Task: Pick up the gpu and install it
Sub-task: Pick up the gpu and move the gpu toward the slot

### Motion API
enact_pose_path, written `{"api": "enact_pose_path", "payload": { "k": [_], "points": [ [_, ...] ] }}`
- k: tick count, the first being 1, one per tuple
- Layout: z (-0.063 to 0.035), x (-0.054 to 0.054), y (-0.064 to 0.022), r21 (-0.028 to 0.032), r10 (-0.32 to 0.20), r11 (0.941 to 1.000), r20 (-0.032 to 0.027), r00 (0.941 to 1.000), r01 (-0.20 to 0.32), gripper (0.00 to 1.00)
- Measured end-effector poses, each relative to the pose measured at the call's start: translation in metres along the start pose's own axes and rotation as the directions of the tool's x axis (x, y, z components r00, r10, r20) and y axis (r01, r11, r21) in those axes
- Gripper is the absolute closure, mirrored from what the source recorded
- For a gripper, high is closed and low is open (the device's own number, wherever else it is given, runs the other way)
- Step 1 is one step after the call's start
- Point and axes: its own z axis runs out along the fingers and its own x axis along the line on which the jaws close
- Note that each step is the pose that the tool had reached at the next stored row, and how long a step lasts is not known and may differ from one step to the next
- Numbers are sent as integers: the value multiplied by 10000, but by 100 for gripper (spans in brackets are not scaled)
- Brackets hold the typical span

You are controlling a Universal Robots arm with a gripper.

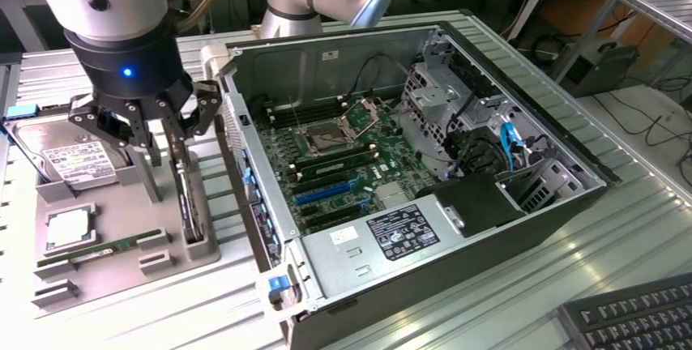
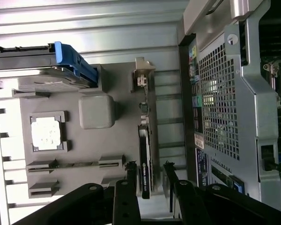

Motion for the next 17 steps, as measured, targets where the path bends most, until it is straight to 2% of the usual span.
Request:
{"api": "enact_pose_path", "payload": {
  "k": [17],
  "points": [
    [334,10,-21,0,5,10000,0,10000,-5,64]
  ]
}}
